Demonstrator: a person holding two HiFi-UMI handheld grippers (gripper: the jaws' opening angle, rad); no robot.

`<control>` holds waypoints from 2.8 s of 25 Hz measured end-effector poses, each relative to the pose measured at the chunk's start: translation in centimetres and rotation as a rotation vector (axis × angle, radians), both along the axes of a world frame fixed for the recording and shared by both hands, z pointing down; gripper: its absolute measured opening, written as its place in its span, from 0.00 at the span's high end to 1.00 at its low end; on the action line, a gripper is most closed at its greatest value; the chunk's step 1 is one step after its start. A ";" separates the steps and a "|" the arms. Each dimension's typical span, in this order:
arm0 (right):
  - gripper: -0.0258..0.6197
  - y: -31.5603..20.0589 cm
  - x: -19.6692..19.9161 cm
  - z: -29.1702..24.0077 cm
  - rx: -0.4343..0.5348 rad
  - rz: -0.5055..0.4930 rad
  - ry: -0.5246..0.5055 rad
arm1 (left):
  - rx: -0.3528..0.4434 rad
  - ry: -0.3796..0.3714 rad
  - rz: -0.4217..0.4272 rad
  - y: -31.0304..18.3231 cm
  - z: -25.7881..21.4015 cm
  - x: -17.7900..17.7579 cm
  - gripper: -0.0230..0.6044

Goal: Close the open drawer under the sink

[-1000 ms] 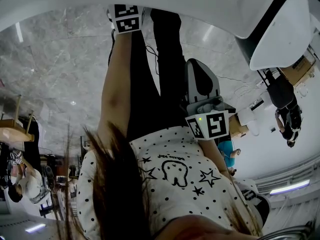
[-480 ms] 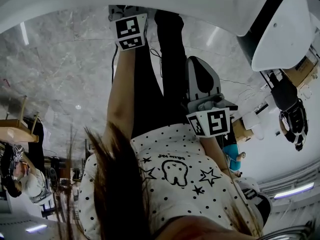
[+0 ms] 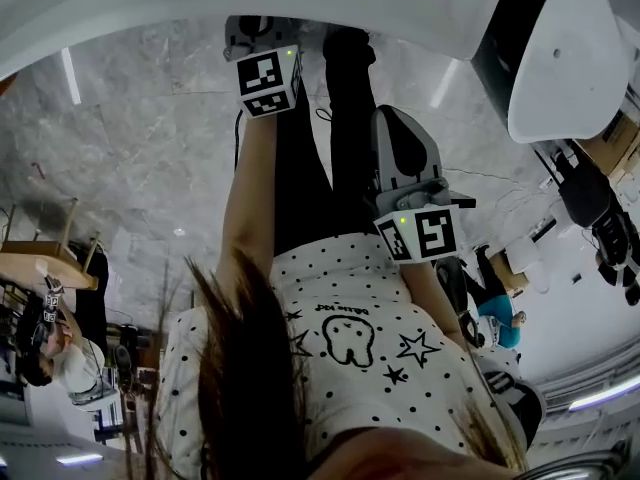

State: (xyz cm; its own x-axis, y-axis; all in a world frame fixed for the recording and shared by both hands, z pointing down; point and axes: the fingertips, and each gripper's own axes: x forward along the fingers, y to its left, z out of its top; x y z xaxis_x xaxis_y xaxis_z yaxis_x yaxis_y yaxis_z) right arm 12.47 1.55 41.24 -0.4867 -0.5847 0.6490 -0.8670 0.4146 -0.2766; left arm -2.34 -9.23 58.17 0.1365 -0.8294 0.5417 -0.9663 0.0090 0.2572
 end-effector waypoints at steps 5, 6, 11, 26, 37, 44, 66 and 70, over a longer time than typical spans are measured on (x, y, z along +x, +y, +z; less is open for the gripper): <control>0.94 -1.0 0.3 -2.1 0.042 0.026 -0.023 | -0.004 0.002 0.015 0.3 -2.4 0.3 0.96; 0.94 -1.2 0.3 -2.6 0.052 0.030 -0.025 | -0.005 0.006 0.015 0.5 -3.0 0.3 0.96; 0.94 -1.8 0.6 -4.4 0.090 0.056 -0.035 | -0.004 0.016 0.028 1.0 -5.5 0.6 0.96; 0.94 -2.3 0.0 -9.5 0.197 0.055 -0.063 | -0.007 0.055 0.054 3.6 -11.8 0.9 0.96; 0.94 -3.8 -1.5 -12.7 0.266 -0.005 -0.099 | 0.070 0.055 0.053 2.3 -18.3 0.3 0.96; 0.94 -5.1 -1.2 -14.5 0.340 0.009 -0.100 | 0.169 0.047 0.080 0.2 -23.2 0.2 0.96; 0.94 -6.6 1.5 -19.2 0.485 0.102 -0.066 | 0.397 -0.018 0.188 -1.2 -35.7 0.6 0.96; 0.94 -6.5 1.8 -19.6 0.503 0.111 -0.070 | 0.423 -0.011 0.216 -0.2 -37.3 1.4 0.96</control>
